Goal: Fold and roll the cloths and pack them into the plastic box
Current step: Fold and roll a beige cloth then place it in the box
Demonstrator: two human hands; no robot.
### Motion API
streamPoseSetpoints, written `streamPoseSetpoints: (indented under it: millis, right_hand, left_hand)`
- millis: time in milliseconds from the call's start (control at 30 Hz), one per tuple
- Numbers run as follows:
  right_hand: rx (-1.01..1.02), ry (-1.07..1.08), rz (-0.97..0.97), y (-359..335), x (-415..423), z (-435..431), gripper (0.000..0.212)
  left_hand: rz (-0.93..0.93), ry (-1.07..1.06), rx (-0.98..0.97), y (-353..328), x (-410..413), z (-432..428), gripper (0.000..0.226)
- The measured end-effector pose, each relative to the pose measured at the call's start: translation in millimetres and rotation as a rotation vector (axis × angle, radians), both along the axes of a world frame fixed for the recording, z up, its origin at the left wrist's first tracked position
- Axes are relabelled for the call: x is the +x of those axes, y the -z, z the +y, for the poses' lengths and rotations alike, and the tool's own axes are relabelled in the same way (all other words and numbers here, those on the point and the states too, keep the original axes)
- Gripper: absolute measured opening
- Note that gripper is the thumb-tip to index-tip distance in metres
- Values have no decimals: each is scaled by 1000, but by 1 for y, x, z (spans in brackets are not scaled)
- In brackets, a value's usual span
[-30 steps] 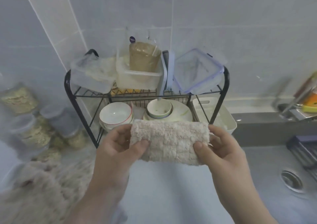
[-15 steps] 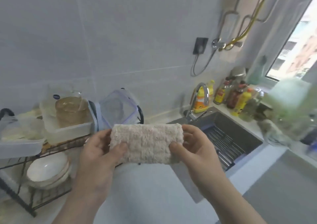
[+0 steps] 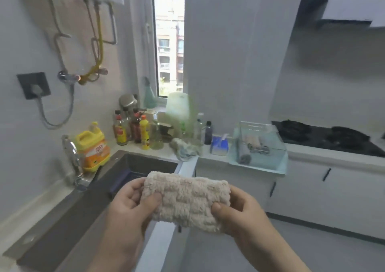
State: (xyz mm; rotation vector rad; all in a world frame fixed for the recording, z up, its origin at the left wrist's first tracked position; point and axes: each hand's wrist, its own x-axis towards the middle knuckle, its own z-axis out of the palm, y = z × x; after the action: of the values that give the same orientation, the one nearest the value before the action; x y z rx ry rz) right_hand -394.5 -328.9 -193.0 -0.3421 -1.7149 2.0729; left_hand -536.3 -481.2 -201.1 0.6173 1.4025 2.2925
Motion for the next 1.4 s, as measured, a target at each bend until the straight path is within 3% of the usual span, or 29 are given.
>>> streamPoseSetpoints:
  millis: [100,167,400,667,867,967,1100,1267,1400]
  right_hand:
    - [-45,41,-3,12,13,73,57]
    - [-65,71,-18,17,17,123,61]
    - [-149,106,-4,17,18,263,72]
    - [-133,210,-57,10,-22,389,68]
    - [-123,242,-109,20,-84,486,64]
    - [-108,196,-182,22,-117,534,57]
    - [-88,233,-248,25,-152,589,54]
    - [-2,306,-393,36,-165,640,43]
    - [39,243,-536,42,-163,672,58]
  left_hand:
    - [-30,131,-17,9,-7,84,88]
    - [-76,181,-44,12,-12,141,102]
    - [-117,398,-68,5,-28,298,68]
    - [-117,449,-122,5,-76,435,102]
    - [-104,503,-126,28,-143,536,78]
    - [-122,493,-182,42,-185,594,47]
    - [-52,496,-283,47,-225,660,57]
    - [169,517,-422,58,-240,716,39]
    - [329,507,-543,72,-228,746,40]
